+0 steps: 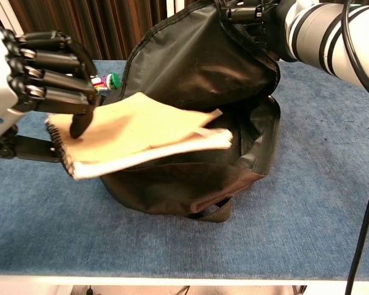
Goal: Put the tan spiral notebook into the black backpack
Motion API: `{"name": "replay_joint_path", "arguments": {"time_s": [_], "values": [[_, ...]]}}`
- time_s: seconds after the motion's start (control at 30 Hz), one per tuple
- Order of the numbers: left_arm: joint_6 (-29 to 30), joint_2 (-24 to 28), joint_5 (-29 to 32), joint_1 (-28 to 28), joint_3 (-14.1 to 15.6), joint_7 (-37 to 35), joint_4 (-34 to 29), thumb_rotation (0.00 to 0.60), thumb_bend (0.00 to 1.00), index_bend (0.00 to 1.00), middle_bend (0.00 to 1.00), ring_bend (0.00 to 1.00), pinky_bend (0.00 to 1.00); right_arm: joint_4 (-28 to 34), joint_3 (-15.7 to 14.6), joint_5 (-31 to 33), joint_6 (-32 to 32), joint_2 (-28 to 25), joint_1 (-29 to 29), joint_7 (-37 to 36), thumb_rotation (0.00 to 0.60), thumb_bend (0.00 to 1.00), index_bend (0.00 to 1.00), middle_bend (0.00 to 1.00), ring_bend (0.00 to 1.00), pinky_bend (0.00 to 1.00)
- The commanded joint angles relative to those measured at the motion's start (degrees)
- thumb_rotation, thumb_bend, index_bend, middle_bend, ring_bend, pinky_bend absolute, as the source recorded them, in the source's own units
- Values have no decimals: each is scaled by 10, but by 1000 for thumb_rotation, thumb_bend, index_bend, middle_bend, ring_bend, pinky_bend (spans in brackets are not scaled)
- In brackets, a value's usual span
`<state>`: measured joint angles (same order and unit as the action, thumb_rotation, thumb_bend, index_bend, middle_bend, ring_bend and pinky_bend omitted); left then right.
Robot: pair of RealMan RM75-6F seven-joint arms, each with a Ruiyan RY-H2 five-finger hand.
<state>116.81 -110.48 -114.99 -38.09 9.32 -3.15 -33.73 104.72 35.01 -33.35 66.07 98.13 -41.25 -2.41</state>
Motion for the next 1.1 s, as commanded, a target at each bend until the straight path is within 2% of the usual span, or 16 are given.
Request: {"name": "replay_joint_path", "arguments": {"time_s": [0.03,0.2,0.33,0.67,0.9,1.0,1.1], "values": [[0,-2,-21,-17,1,22,-25,600,382,725,708,597,438,-3,1,1,-1,1,-3,-1,600,526,559,465,247,34],[-18,-4,-35,-35,-1,38,-50,600,378,725,708,597,438,-3,0,2,-2,2,-7,-5,600,526,559,465,247,34],[-50,-17,-24,-50,-14,25,-43,600,378,725,708,597,439,4,-2,-3,-1,1,-6,-10,600,526,559,465,247,34],[-118,-82,26,-84,-55,-27,49,600,375,724,708,597,448,20,-4,-24,-4,3,-7,-30,600,526,561,465,247,34],[-155,-118,45,-104,-61,-38,108,600,374,723,709,599,435,27,-10,-46,-1,16,-11,-43,600,526,567,464,246,34],[-187,-130,54,-111,-61,-25,132,600,363,720,709,599,390,33,-9,-50,-2,20,-14,-49,600,528,569,465,247,34],[-220,-139,69,-111,-62,-25,148,600,362,719,709,599,387,41,-8,-54,1,22,-15,-51,600,530,570,464,247,34]]}}
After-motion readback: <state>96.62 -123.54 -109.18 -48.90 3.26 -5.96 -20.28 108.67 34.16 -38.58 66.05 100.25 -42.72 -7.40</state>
